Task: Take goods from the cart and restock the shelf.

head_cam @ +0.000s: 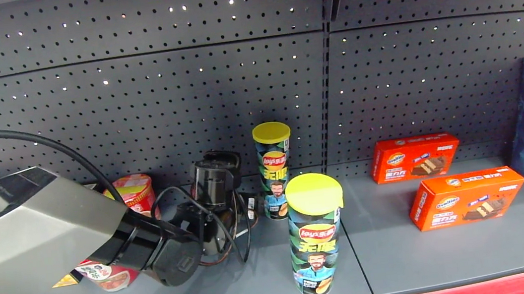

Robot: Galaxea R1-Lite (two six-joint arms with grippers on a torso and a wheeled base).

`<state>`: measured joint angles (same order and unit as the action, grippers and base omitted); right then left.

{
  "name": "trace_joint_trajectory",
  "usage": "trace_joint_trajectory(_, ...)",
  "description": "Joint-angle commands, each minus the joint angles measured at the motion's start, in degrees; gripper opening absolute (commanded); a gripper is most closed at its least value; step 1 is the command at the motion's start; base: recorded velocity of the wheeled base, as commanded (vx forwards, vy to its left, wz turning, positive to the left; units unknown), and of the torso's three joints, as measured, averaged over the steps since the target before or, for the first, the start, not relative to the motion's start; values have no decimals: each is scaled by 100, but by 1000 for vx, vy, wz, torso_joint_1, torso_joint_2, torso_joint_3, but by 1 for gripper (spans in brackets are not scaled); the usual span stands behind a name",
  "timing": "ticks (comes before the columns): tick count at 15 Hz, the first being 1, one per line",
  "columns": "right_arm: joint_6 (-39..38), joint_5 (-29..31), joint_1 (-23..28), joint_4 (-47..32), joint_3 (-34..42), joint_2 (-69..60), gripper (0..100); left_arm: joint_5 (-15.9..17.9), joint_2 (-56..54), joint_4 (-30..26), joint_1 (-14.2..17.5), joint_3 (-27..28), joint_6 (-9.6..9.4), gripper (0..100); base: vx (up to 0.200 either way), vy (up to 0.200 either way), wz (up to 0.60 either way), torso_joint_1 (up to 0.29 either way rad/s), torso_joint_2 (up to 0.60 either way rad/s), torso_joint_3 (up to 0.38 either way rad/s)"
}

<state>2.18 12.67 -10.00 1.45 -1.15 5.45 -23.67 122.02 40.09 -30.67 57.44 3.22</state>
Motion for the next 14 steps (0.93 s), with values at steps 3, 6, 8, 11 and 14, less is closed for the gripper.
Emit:
trace_joint_trajectory(3,2,-1,-2,4,0,9,100,-6,33,7,-79,4,12,100,0,0,0,0,0,0)
trace_joint_trajectory(6,2,-1,-2,4,0,9,100,-14,-301,7,-88,-233,47,100,0,0,0,0,0,0)
trace_joint_trajectory(8,-16,-19,-2,4,0,9,100,-14,-925,7,-53,-734,12,100,0,0,0,0,0,0)
trace_joint_trajectory(11,63,-221,-2,-4,0,9,100,-14,-1945,7,-185,-1789,-14,100,0,0,0,0,0,0)
trace_joint_trajectory(14,511,-713,-2,22,-123,26,100,-14,-2797,-10,-308,-2413,-155,100,0,0,0,0,0,0)
